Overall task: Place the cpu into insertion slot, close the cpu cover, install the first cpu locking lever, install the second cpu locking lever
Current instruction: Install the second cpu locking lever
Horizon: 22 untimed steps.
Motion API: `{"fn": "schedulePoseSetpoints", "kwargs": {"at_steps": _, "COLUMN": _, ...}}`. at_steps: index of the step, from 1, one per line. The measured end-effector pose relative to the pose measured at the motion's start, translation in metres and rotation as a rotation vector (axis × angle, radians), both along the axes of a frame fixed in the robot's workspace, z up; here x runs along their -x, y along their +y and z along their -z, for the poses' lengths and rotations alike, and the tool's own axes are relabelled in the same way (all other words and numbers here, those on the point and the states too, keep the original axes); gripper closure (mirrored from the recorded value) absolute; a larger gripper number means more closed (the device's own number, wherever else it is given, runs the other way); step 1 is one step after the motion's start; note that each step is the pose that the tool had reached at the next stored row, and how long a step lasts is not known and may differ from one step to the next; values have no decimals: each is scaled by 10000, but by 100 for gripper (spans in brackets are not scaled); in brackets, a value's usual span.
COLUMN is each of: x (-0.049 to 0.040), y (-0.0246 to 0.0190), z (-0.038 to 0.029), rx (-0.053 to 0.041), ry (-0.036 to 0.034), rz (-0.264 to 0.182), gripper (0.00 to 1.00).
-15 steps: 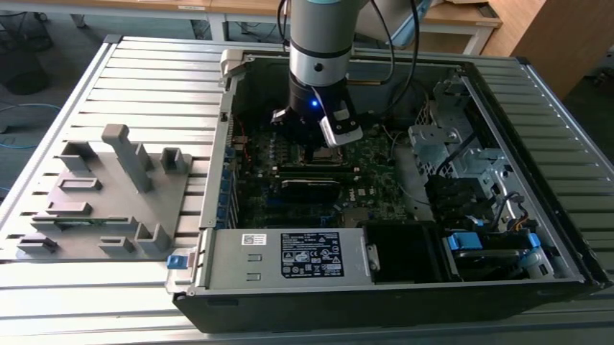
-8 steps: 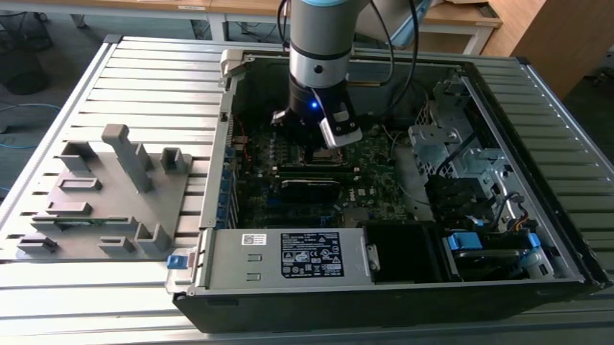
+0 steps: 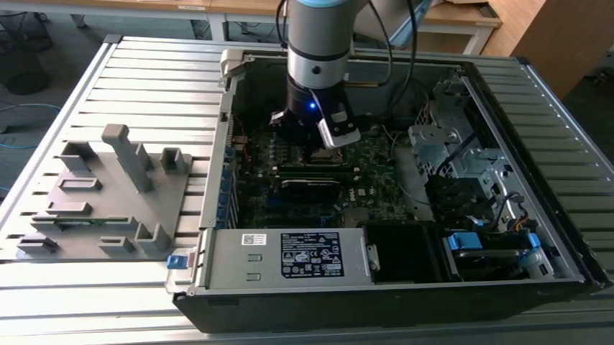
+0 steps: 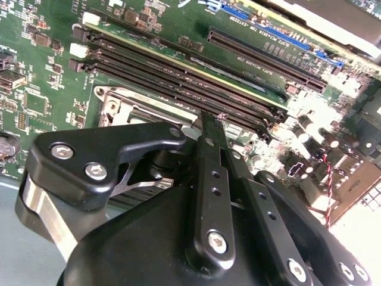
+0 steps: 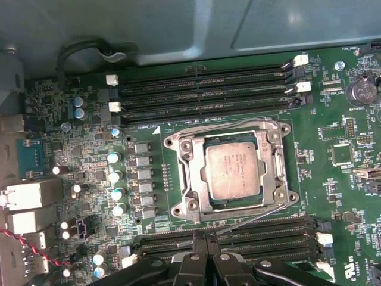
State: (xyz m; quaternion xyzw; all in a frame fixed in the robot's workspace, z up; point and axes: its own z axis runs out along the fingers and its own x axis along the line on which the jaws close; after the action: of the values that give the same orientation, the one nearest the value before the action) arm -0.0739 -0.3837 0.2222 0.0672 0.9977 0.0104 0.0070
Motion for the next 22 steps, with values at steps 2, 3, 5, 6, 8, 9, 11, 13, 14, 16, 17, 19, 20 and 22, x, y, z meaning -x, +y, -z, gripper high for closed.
{"fn": "schedulePoseSetpoints", "kwargs": {"at_steps": 2, "x": 17, "y": 0, "z": 1, "rx": 0, "ry": -4, "rz": 0, "gripper": 90}}
{"fn": "schedulePoseSetpoints", "kwargs": {"at_steps": 3, "x": 25, "y": 0, "z": 2, "rx": 0, "ry": -5, "rz": 0, "gripper": 90}}
{"fn": "schedulePoseSetpoints", "kwargs": {"at_steps": 5, "x": 35, "y": 0, "z": 10, "rx": 3, "ry": -6, "rz": 1, "gripper": 90}}
{"fn": "schedulePoseSetpoints", "kwargs": {"at_steps": 6, "x": 37, "y": 0, "z": 20, "rx": 4, "ry": -5, "rz": 0, "gripper": 90}}
{"fn": "schedulePoseSetpoints", "kwargs": {"at_steps": 8, "x": 42, "y": 0, "z": 42, "rx": 4, "ry": -6, "rz": 1, "gripper": 90}}
{"fn": "schedulePoseSetpoints", "kwargs": {"at_steps": 9, "x": 46, "y": 0, "z": 54, "rx": 4, "ry": -7, "rz": 1, "gripper": 90}}
{"fn": "schedulePoseSetpoints", "kwargs": {"at_steps": 11, "x": 55, "y": 0, "z": 74, "rx": 4, "ry": -7, "rz": 0, "gripper": 90}}
{"fn": "schedulePoseSetpoints", "kwargs": {"at_steps": 13, "x": 65, "y": 0, "z": 94, "rx": 5, "ry": -6, "rz": 0, "gripper": 90}}
{"fn": "schedulePoseSetpoints", "kwargs": {"at_steps": 14, "x": 70, "y": 0, "z": 103, "rx": 4, "ry": -6, "rz": 0, "gripper": 90}}
{"fn": "schedulePoseSetpoints", "kwargs": {"at_steps": 16, "x": 78, "y": 0, "z": 118, "rx": 5, "ry": -5, "rz": 1, "gripper": 90}}
{"fn": "schedulePoseSetpoints", "kwargs": {"at_steps": 17, "x": 82, "y": 0, "z": 124, "rx": 4, "ry": -6, "rz": 1, "gripper": 90}}
{"fn": "schedulePoseSetpoints", "kwargs": {"at_steps": 19, "x": 94, "y": 0, "z": 129, "rx": 5, "ry": -5, "rz": 1, "gripper": 90}}
{"fn": "schedulePoseSetpoints", "kwargs": {"at_steps": 20, "x": 94, "y": 0, "z": 129, "rx": 6, "ry": -5, "rz": 1, "gripper": 90}}
{"fn": "schedulePoseSetpoints", "kwargs": {"at_steps": 22, "x": 94, "y": 0, "z": 130, "rx": 5, "ry": -5, "rz": 0, "gripper": 90}}
